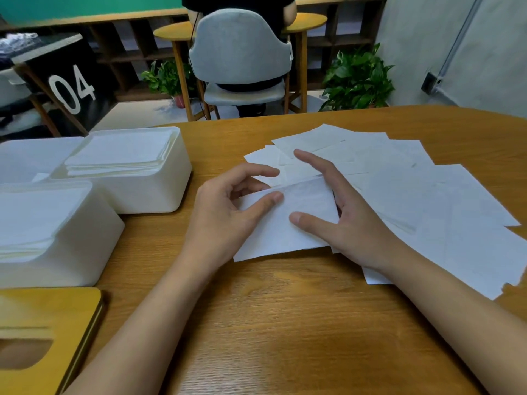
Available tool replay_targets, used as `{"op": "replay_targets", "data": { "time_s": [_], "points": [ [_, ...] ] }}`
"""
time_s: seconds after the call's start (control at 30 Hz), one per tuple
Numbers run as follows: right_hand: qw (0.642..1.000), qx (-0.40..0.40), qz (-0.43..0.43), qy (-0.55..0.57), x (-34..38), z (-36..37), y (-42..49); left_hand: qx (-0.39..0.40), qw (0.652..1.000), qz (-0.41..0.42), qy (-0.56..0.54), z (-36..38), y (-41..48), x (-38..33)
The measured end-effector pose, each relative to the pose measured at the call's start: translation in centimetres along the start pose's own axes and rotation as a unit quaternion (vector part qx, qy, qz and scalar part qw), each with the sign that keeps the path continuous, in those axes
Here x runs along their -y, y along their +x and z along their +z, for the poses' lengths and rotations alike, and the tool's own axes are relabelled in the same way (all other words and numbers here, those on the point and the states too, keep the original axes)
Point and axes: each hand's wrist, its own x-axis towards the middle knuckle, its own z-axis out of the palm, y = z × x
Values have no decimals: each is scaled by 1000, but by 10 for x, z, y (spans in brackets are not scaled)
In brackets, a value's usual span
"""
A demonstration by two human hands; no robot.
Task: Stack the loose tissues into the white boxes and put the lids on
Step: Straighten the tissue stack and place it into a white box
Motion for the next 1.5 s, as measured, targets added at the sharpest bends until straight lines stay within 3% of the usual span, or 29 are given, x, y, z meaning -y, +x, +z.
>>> {"op": "replay_targets", "data": {
  "time_s": [0.13, 0.27, 0.33, 0.43, 0.6, 0.7, 0.8, 0.93, 1.2, 1.5],
  "points": [
    [1000, 8, -7, 0, -1, 2, -1, -3, 1000, 9, 20, 2, -2, 1],
    [999, -34, -30, 10, -3, -2, 2, -62, 996, 21, 69, 5, 0, 7],
    [996, -49, -34, 67, -5, -6, 3, -50, 997, -45, 46, 3, 1, 7],
    [987, -66, -21, 142, -4, -13, 5, 19, 984, -147, -100, 4, 1, 4],
    [998, -33, 3, 45, -9, -19, 6, -1, 988, -101, -116, 9, 2, 10],
    [995, -86, 31, 38, -14, -22, 8, 0, 998, -67, -8, 9, 2, 18],
    [988, -144, 53, 28, -21, -26, 11, 64, 989, 11, 130, 6, 2, 25],
    [985, -158, 65, 32, -26, -25, 12, 193, 959, 58, 198, 1, 1, 30],
    [986, -153, 61, 12, -27, -25, 12, 178, 948, 133, 226, 4, 0, 33],
    [999, -35, -6, 18, -14, -22, 6, 82, 997, 5, -8, -4, -2, 6]
  ]
}}
